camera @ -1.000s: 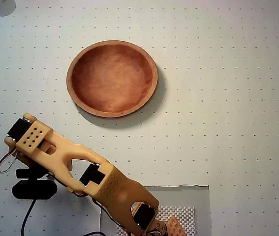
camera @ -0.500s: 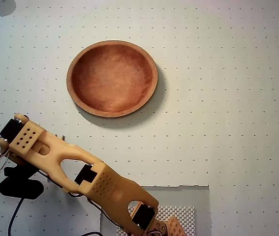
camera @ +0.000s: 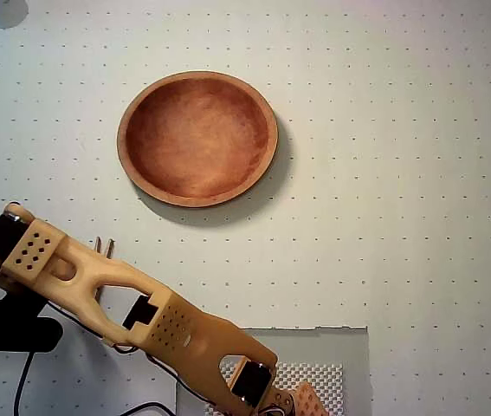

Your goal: Grasp a clothespin and put it in the bowl.

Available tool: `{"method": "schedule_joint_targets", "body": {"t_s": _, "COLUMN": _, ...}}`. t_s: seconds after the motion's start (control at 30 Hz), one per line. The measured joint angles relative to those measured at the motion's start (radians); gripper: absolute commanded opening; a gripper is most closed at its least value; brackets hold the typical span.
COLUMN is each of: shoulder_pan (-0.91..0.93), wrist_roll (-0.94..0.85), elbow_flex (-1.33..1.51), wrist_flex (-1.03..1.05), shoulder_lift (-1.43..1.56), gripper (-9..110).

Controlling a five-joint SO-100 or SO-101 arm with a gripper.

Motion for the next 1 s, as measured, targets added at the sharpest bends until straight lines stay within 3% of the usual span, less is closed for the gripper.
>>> {"method": "schedule_joint_targets", "body": {"t_s": 0.63, "shoulder_pan": 0.140, "wrist_roll": -0.137, "elbow_flex": -0.018, "wrist_flex": 0.000, "shoulder_lift": -0.037, "gripper": -1}}
{"method": "schedule_joint_targets", "body": {"t_s": 1.0, "shoulder_pan": 0.133, "wrist_roll": -0.140, "elbow_flex": -0.018, "wrist_flex": 0.000, "shoulder_lift": -0.037, "gripper": 18}}
